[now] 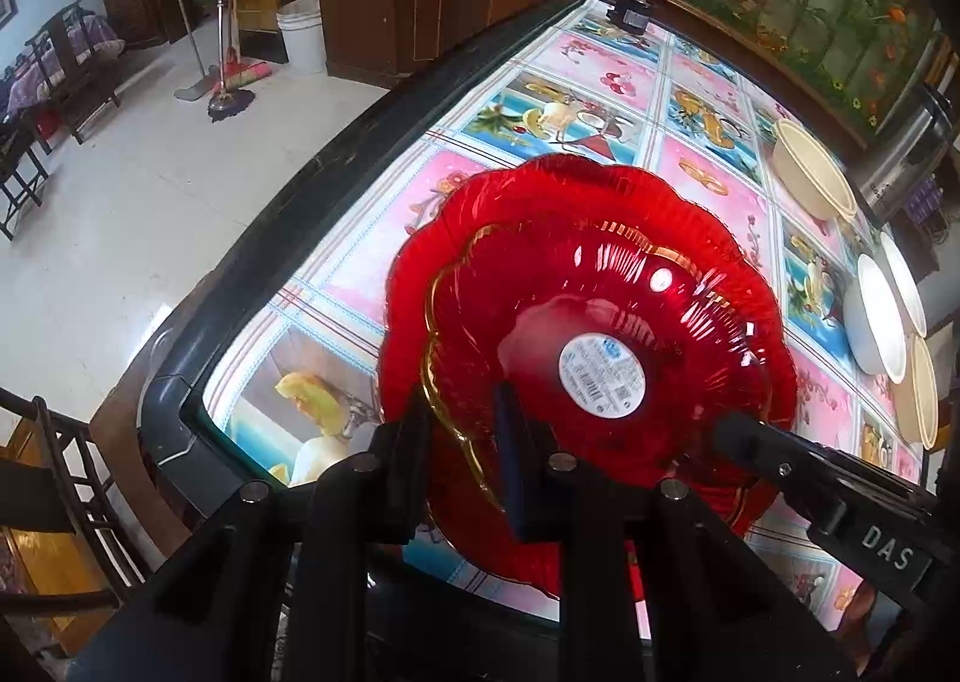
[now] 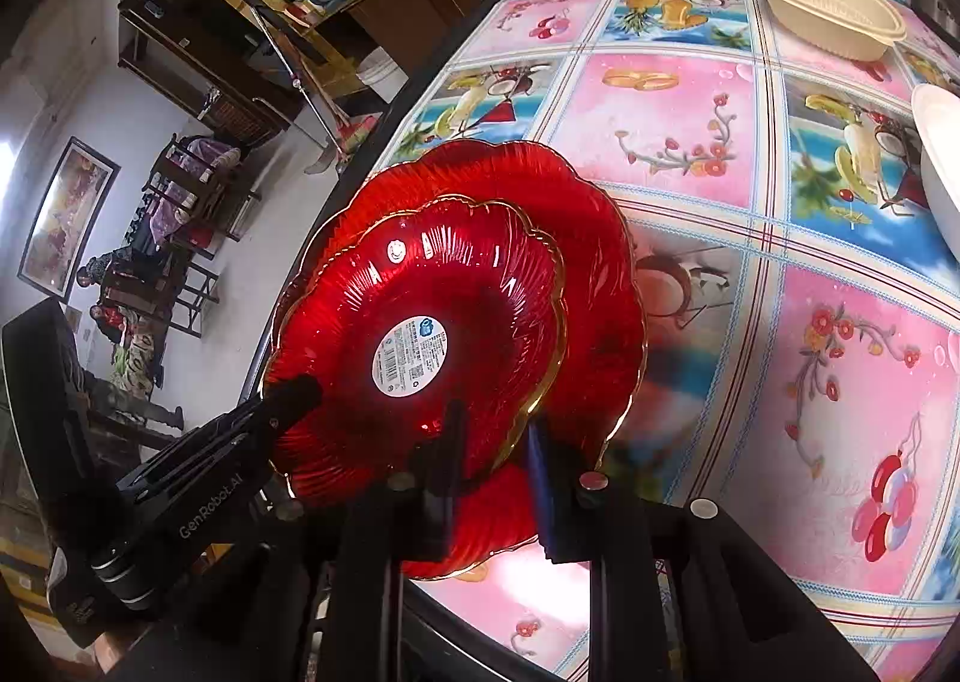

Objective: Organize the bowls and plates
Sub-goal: 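Lower the red plates onto the table and open the left gripper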

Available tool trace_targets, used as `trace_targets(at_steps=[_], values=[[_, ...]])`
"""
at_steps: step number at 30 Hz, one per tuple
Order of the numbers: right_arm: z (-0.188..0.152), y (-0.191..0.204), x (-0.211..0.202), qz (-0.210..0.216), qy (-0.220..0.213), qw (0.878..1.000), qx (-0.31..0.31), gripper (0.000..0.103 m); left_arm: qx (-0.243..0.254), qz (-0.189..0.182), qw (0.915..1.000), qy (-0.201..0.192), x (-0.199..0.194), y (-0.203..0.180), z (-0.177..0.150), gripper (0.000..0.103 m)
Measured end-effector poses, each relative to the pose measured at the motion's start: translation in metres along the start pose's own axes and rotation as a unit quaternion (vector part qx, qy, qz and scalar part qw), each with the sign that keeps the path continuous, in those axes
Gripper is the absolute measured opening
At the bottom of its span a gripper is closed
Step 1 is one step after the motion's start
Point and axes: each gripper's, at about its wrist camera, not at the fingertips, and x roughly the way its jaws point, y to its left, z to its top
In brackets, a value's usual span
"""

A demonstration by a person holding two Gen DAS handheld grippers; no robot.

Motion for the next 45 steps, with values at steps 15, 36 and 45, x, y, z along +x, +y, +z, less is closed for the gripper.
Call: trace_targets(at_steps=[15,36,45], values=[[0.001,-0.006,-0.029,0.031,-0.028,0.999,0.015,0.071,-0.042,-0.026,0.9974,-0.053,-0.037,0.009,0.002,0.073],[-0.025,-0.101,-0.135,-0.015,-0.216,0.973,0.083,0.092,0.118,-0.045,0.9825,-0.137,-0.054,-0.142,0.007,0.082],[-0.044,-0.191,-0.169,-0.055,-0.233,0.955,0.176,0.092,0.193,-0.070,0.9693,-0.135,-0.041,-0.223,-0.005,0.082]])
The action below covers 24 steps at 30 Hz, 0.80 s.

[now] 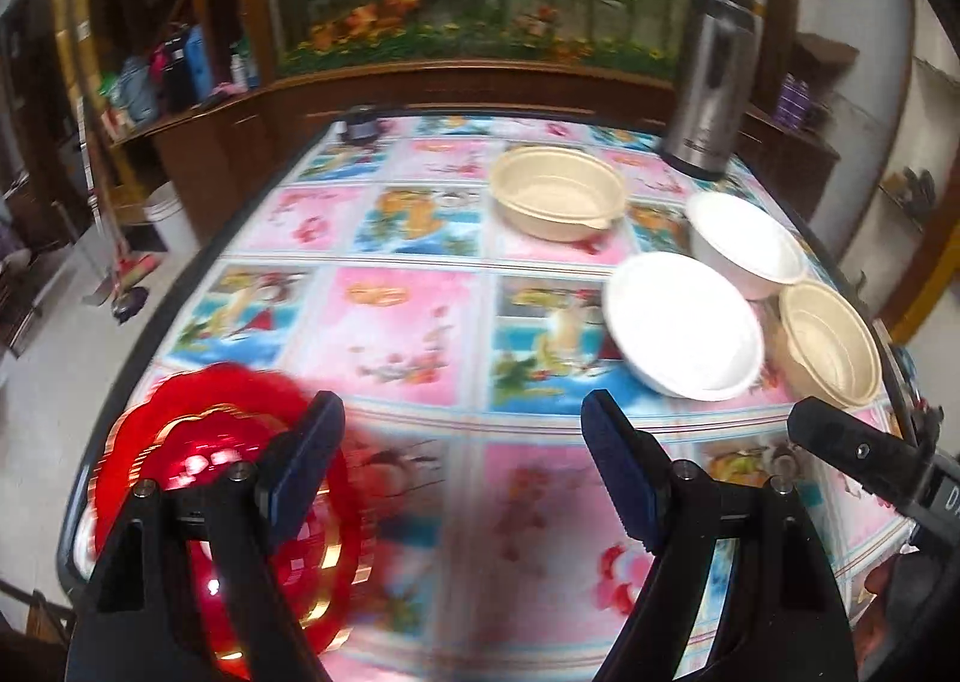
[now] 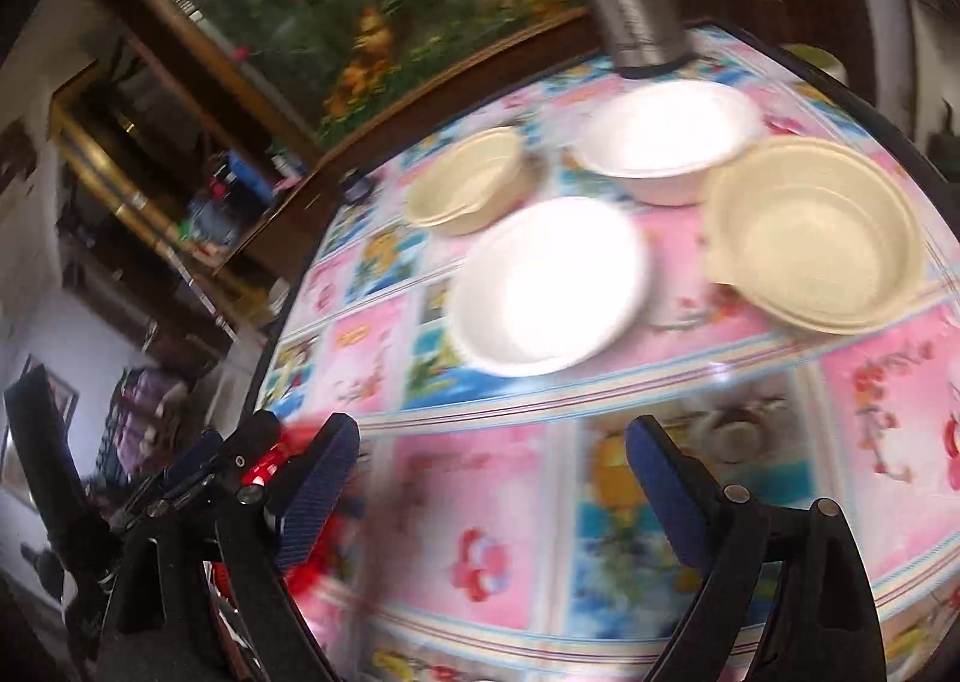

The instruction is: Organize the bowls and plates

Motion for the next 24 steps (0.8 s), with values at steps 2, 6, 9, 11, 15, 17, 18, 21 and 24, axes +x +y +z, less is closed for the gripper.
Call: trace_targets(at_steps=[2,6,9,11,15,17,18,21,24], values=[[0.005,-0.017,-0.001,0.000,0.002,1.000,0.024,0.092,0.007,-0.004,1.0000,0.005,0.006,-0.011,0.001,0.082],[0.013,-0.039,0.003,0.010,0.008,0.998,0.060,0.092,0.004,-0.032,0.9993,0.021,0.021,-0.026,0.007,0.081],[0.022,-0.052,0.008,0.026,0.017,0.995,0.093,0.092,-0.025,-0.055,0.9976,0.035,0.035,-0.029,0.017,0.081],[0.028,-0.057,0.012,0.033,0.017,0.994,0.105,0.092,-0.031,-0.060,0.9968,0.042,0.044,-0.033,0.022,0.081],[0.040,-0.064,0.027,0.043,0.029,0.990,0.129,0.091,-0.030,-0.060,0.9964,0.053,0.062,-0.044,0.031,0.081],[0.046,-0.064,0.033,0.048,0.031,0.989,0.137,0.091,-0.039,-0.060,0.9958,0.058,0.071,-0.048,0.035,0.081],[0.049,-0.062,0.035,0.052,0.031,0.989,0.137,0.090,-0.042,-0.060,0.9955,0.061,0.076,-0.049,0.036,0.081],[0.058,-0.057,0.044,0.044,0.027,0.990,0.134,0.085,-0.052,-0.054,0.9942,0.077,0.091,-0.050,0.039,0.081],[0.064,-0.056,0.058,0.028,0.035,0.990,0.133,0.072,-0.057,-0.052,0.9935,0.083,0.100,-0.052,0.040,0.081]])
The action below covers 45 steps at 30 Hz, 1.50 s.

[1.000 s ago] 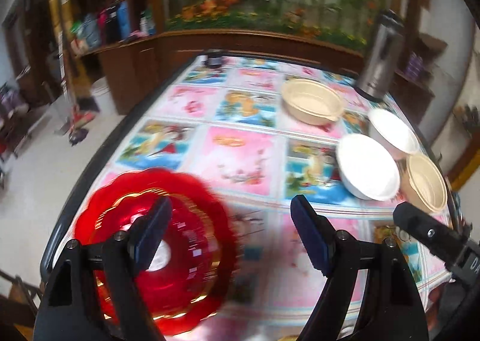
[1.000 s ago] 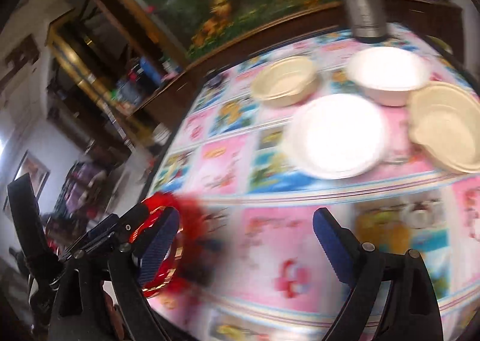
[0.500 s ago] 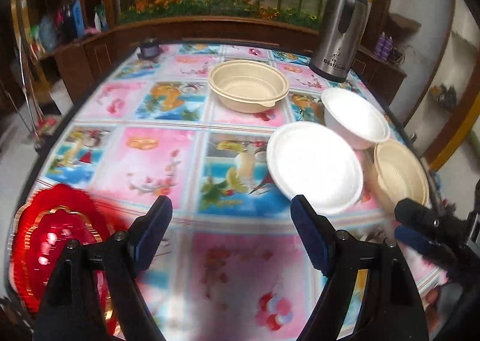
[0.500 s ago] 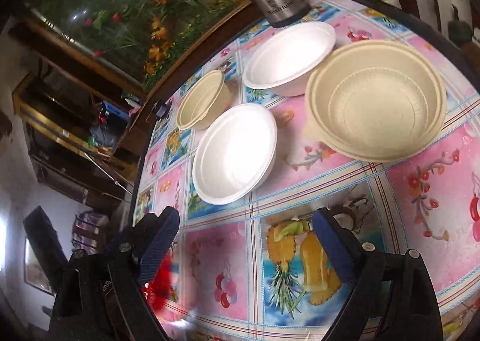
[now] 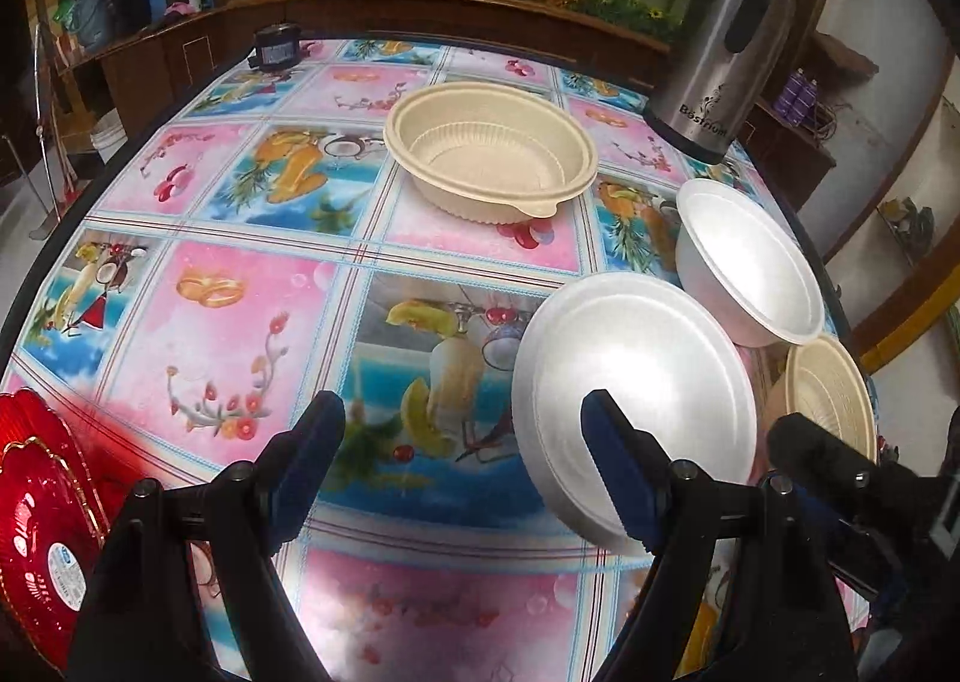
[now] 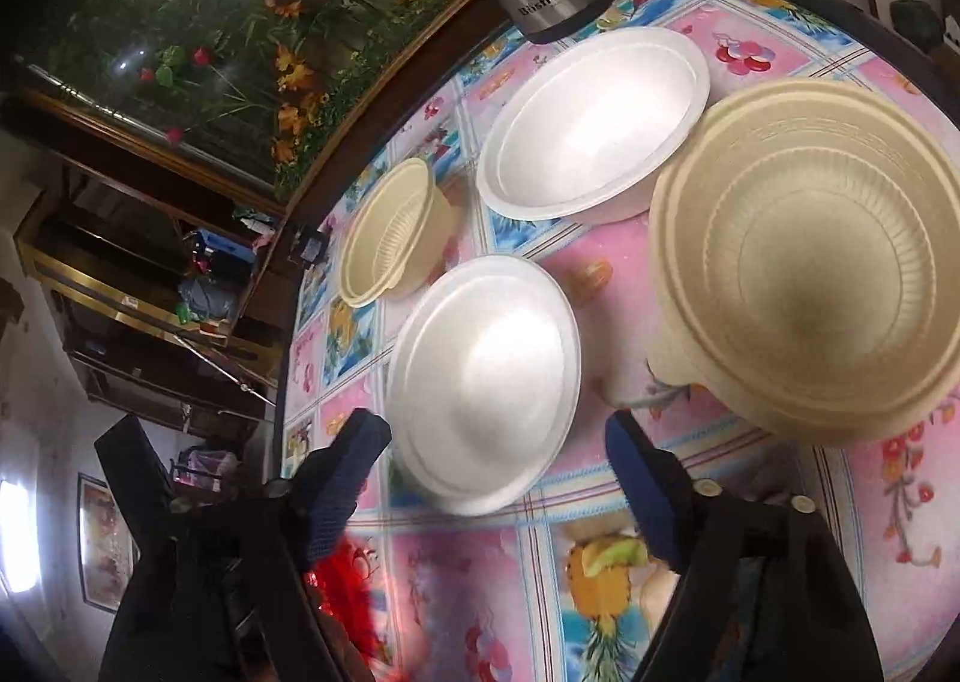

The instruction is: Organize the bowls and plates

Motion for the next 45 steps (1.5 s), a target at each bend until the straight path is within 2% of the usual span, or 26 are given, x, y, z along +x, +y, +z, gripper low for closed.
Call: trace_targets(at_steps=[2,5,7,11,12,14,16,27,45], values=[[0.004,-0.003,0.010,-0.010,0.004,1.000,0.002,0.067,0.001,0.003,1.0000,0.000,0.005,-0.001,0.001,0.075],[0.007,-0.010,0.021,-0.028,0.011,0.999,0.014,0.053,0.006,0.011,0.9999,0.010,0.014,-0.003,0.002,0.056],[0.008,-0.014,0.027,-0.036,0.013,0.999,0.018,0.042,0.009,0.014,0.9996,0.022,0.022,-0.004,0.002,0.037],[0.009,-0.015,0.035,-0.038,0.021,0.999,0.012,0.024,0.024,0.000,0.9995,0.020,0.020,-0.010,0.000,0.023],[0.007,-0.015,0.035,-0.038,0.022,0.999,0.010,0.016,0.026,-0.003,0.9994,0.021,0.019,-0.012,-0.001,0.014],[0.003,-0.011,0.034,-0.039,0.022,0.999,-0.002,0.011,0.032,0.003,0.9993,0.017,0.016,-0.015,-0.002,0.012],[-0.001,-0.007,0.031,-0.041,0.019,0.999,-0.010,0.010,0.031,-0.001,0.9993,0.020,0.016,-0.013,-0.003,0.012],[-0.014,-0.006,0.013,-0.027,0.019,0.999,-0.019,0.010,0.033,-0.021,0.9992,0.009,-0.014,-0.007,-0.014,0.011],[-0.045,0.008,-0.026,0.000,0.012,0.999,-0.051,0.009,0.041,-0.023,0.9985,-0.028,-0.074,0.008,-0.042,0.010]])
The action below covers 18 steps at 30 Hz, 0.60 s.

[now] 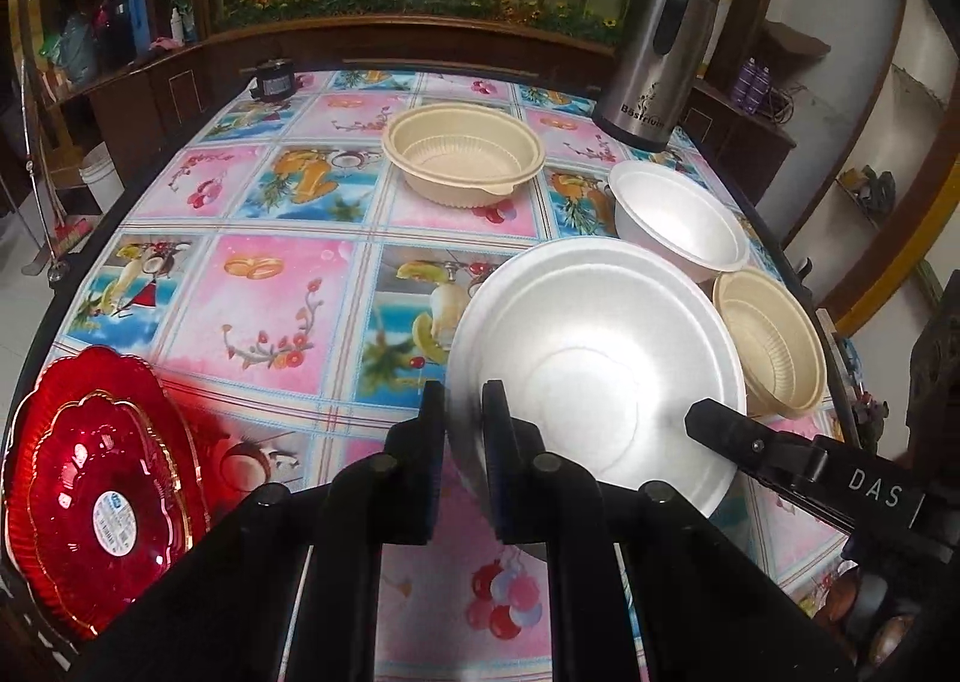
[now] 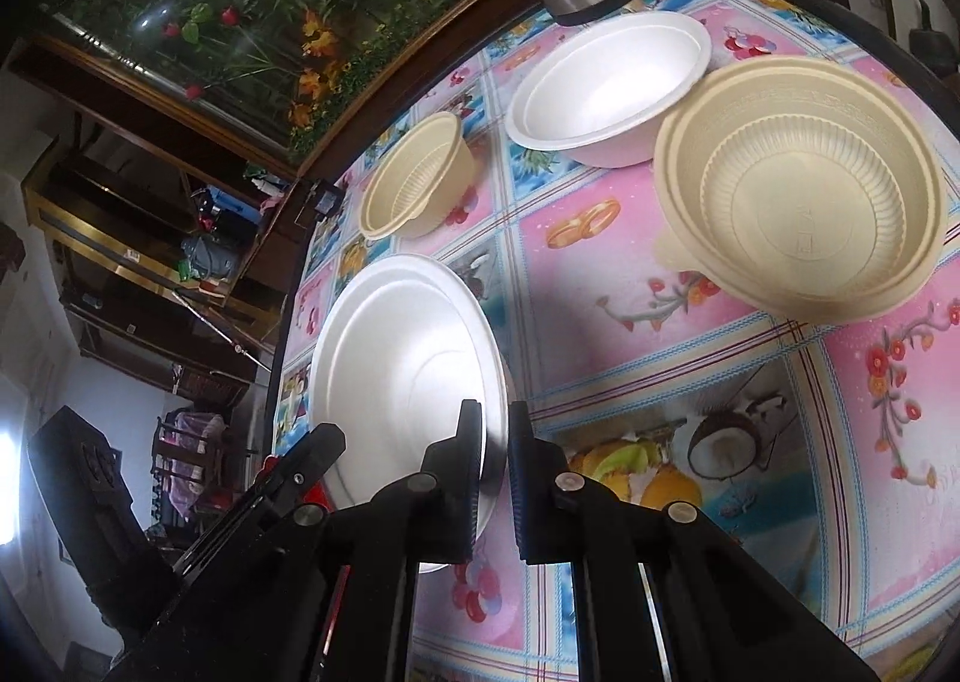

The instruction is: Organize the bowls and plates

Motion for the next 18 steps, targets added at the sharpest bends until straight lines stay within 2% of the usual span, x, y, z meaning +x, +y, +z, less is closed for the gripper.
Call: trace_targets(at_steps=[6,18], values=[[-0.008,0.018,-0.007,0.010,-0.003,1.000,-0.018,0.009,-0.006,0.003,0.9999,-0.014,-0.019,0.012,-0.004,0.010],[-0.022,0.051,-0.003,0.027,0.009,0.998,-0.055,0.008,-0.020,0.031,0.9985,-0.041,-0.049,0.039,-0.016,0.010]])
